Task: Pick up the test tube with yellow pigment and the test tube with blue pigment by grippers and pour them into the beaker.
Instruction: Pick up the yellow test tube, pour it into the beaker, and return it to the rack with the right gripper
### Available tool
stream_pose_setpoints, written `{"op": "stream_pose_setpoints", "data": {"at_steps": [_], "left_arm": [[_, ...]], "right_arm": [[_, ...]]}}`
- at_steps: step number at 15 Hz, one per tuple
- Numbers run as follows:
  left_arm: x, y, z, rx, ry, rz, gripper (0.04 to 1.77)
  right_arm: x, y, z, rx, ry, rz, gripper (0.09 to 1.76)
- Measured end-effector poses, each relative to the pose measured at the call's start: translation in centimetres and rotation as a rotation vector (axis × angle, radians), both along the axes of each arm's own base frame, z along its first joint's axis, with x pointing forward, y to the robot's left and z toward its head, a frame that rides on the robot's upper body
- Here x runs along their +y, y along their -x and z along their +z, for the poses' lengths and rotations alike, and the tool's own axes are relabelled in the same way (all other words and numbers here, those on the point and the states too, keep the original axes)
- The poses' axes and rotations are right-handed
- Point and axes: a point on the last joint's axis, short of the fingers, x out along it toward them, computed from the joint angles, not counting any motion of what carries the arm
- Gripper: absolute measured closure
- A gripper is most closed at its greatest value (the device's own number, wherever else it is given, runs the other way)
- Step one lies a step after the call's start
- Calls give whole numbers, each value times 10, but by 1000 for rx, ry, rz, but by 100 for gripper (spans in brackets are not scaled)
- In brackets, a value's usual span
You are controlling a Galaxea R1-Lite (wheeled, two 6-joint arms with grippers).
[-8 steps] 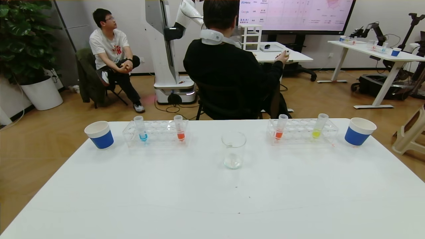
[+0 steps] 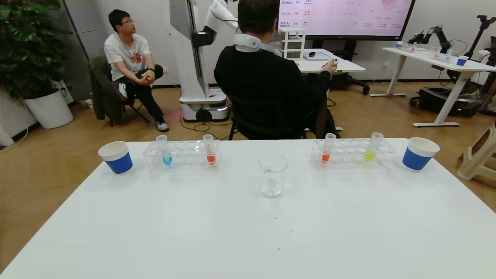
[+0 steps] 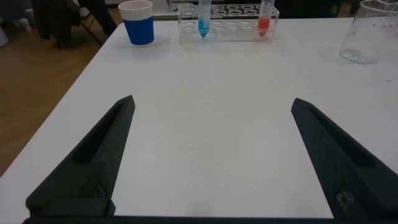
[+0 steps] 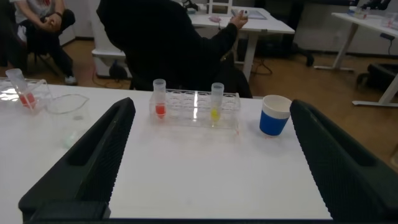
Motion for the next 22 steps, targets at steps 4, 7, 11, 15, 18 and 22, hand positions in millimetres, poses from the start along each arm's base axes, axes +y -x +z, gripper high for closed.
{"op": "stream_pose_setpoints", "data": {"at_steps": [4, 7, 11, 15, 18, 22], "left_arm": [[0, 0, 0, 0, -1, 0, 6], [0, 0, 0, 0, -1, 0, 6], [0, 0, 0, 0, -1, 0, 6], [0, 0, 0, 0, -1, 1, 6], [0, 0, 0, 0, -1, 0, 6], [0, 0, 0, 0, -1, 0, 6]], "right_arm": [[0, -88, 16, 40, 1, -14, 11], [-4, -154, 3, 51, 4, -26, 11], [-9, -224, -39, 60, 4, -40, 11], [-19, -269, -98, 106, 2, -62, 11], [-27, -291, -138, 172, -4, -68, 11], [-29, -311, -151, 165, -2, -71, 11]]}}
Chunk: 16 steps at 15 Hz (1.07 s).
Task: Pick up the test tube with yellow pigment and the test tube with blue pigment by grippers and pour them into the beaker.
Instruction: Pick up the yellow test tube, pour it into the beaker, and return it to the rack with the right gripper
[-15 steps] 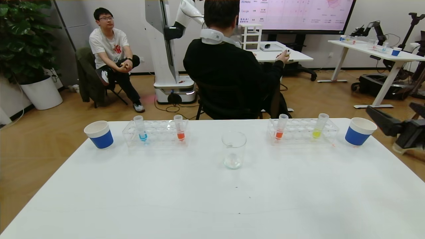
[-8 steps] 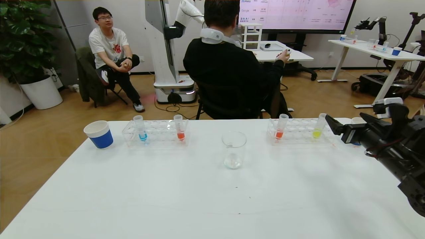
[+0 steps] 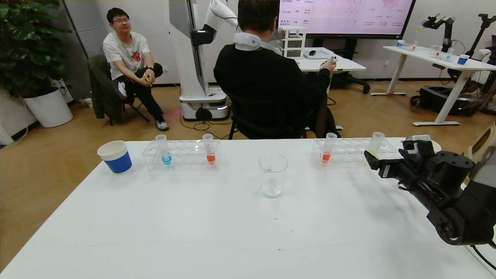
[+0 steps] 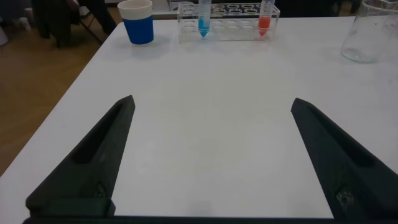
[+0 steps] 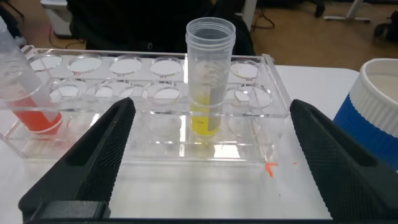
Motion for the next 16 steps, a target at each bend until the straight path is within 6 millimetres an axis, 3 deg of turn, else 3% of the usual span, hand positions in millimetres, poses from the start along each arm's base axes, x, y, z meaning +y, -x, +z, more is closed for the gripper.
{"op": "stream_pose_setpoints", "data": {"at_steps": [11, 16], "left_arm": [[0, 0, 0, 0, 0, 0, 6], [0, 0, 0, 0, 0, 0, 6]], "right_arm": [[0, -51, 3, -96, 8, 29, 11], [1, -59, 4, -111, 7, 31, 11]]}}
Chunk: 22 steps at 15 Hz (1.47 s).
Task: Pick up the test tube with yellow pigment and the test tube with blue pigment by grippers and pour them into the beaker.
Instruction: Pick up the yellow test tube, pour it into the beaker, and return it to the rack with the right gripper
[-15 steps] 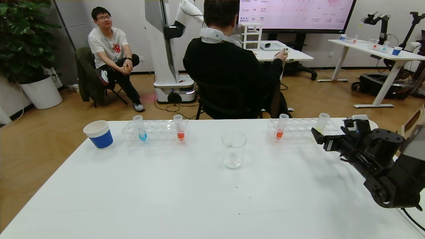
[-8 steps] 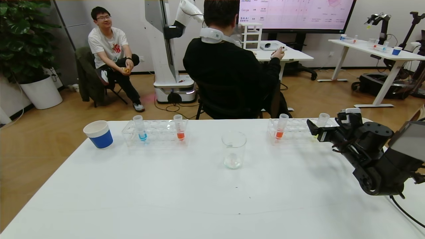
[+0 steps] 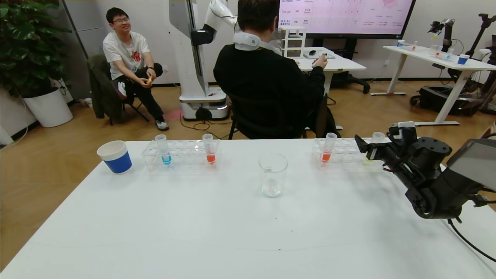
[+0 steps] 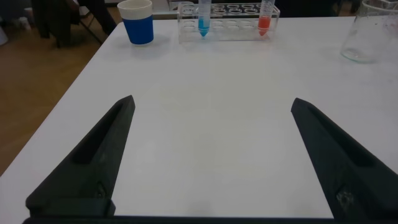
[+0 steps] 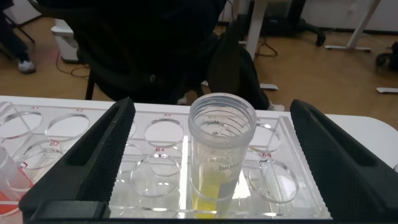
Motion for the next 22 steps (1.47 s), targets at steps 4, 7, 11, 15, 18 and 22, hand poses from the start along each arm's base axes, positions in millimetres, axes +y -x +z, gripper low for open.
{"op": "stream_pose_setpoints", "data": {"at_steps": [4, 7, 11, 15, 18, 22], "left_arm": [[0, 0, 0, 0, 0, 0, 6], [0, 0, 0, 0, 0, 0, 6], [0, 0, 0, 0, 0, 0, 6], [0, 0, 0, 0, 0, 0, 6], [0, 0, 0, 0, 0, 0, 6], [0, 0, 0, 0, 0, 1, 6]], "right_arm": [[-2, -2, 2, -14, 2, -4, 126], [-2, -2, 3, -20, 3, -5, 123], [-2, -2, 5, -23, 3, -5, 134], [0, 1, 22, -53, 8, -2, 134], [1, 6, 47, -56, 10, 3, 134], [2, 12, 75, -98, 16, 16, 134]]}}
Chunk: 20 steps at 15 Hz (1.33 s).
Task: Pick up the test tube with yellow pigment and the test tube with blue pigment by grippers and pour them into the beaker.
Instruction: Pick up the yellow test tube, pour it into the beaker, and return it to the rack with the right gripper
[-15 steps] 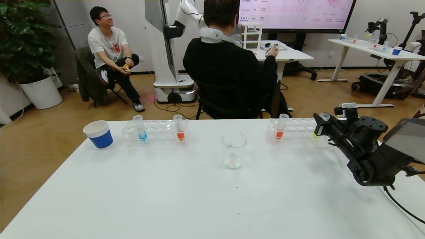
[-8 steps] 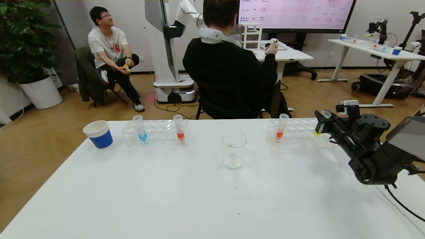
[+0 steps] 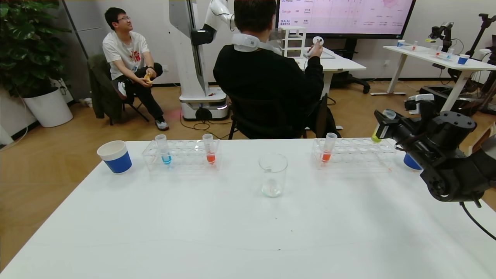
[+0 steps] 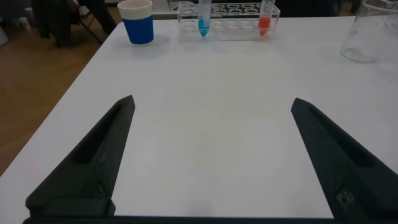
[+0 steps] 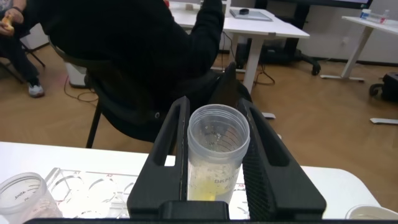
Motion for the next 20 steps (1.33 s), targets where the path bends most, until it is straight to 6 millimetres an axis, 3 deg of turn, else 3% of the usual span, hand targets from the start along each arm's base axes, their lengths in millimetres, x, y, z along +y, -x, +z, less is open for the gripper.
{"op": "stream_pose_setpoints", "data": {"at_steps": [3, 6, 12, 17, 20], "left_arm": [[0, 0, 0, 0, 0, 0, 6], [0, 0, 0, 0, 0, 0, 6], [0, 0, 0, 0, 0, 0, 6], [0, 0, 0, 0, 0, 0, 6], [0, 0, 0, 0, 0, 0, 6]], "right_arm": [[2, 1, 8, -17, 11, 9, 134], [22, -3, 20, -11, 38, 106, 134], [100, -2, 52, -132, 213, 440, 134], [161, 12, 53, -233, 382, 666, 134], [178, 16, 47, -307, 514, 752, 134]]}}
